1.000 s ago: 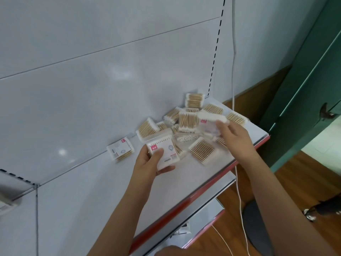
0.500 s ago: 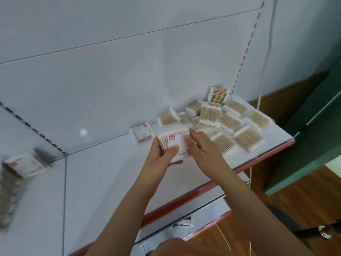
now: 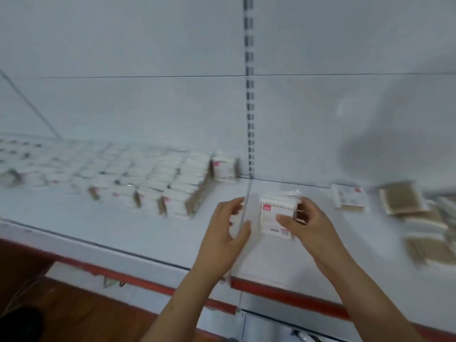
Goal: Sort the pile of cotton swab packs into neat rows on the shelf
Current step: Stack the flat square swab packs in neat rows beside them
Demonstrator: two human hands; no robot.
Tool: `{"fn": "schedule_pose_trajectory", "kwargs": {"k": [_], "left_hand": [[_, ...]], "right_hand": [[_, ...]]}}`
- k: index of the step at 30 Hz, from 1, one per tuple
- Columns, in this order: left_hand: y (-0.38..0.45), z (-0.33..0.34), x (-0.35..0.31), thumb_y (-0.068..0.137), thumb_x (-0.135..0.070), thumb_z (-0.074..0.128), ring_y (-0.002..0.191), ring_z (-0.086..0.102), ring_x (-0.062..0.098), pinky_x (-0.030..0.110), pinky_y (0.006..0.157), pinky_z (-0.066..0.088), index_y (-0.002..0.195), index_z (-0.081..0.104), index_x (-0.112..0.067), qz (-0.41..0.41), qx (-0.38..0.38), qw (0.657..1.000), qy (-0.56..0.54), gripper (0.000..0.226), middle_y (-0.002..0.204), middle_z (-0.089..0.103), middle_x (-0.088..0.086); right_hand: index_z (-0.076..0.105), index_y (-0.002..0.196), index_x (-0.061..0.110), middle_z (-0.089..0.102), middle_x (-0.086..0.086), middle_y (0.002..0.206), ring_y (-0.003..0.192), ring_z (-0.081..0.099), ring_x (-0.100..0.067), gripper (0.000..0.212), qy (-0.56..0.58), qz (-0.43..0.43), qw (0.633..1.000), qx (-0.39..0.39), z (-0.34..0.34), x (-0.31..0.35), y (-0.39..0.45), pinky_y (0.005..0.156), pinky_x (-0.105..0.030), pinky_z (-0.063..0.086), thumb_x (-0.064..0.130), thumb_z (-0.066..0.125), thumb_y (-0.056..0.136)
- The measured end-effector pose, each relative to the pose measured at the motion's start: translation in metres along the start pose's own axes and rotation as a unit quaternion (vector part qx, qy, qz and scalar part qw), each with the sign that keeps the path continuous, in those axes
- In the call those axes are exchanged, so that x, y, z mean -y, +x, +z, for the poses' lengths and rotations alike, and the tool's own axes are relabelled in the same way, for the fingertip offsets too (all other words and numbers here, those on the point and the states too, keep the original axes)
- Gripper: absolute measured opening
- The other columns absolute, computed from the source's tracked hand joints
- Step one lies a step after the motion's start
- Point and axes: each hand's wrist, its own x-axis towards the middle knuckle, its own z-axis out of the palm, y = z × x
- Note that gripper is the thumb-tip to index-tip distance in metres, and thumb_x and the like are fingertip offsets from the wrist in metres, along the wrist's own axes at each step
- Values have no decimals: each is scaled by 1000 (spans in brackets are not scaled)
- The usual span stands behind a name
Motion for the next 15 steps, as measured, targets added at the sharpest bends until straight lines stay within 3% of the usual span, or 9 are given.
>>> {"fn": "schedule_pose_trajectory", "kwargs": {"k": [3,5,7,11,14,15], "left_hand": [[-1,-45,35,88,-15,67,120,47,15,37,105,42,129,59,-22,44,-146,969,194,43,124,56,-3],[2,-65,47,84,-12,70,123,46,23,44,108,43,128,61,-19,36,-182,948,257,46,128,56,2],[7,-76,53,84,-14,71,126,46,27,41,106,42,128,62,-20,28,-191,940,283,46,132,56,5],[21,-86,62,82,-16,74,122,46,31,42,98,45,128,64,-20,32,-177,937,300,47,135,55,9],[31,-87,71,78,-13,77,122,43,30,44,91,53,133,60,-21,35,-124,949,286,58,136,51,10],[34,-87,73,78,-12,77,123,42,30,43,88,55,134,58,-21,36,-108,953,280,60,136,49,10]], "right_hand": [[61,104,28,67,9,100,90,63,-15,32,-98,-39,994,-13,49,-4,30,72,-21,48,19,80,81],[59,116,27,63,5,109,99,60,-21,43,-152,-55,987,-25,76,-6,51,85,-32,51,29,81,79],[57,127,23,62,4,119,105,61,-22,52,-140,-67,988,-22,97,-2,71,93,-36,51,31,80,81],[57,124,18,55,-1,119,91,59,-9,44,-153,-85,984,-34,128,9,103,76,-11,46,24,76,85],[54,125,15,55,-5,119,98,60,-18,49,-155,-38,984,-75,143,0,109,83,-27,51,30,76,83],[57,120,12,59,-6,113,97,60,-20,42,-160,-23,984,-77,146,-2,108,78,-26,49,29,74,85]]}}
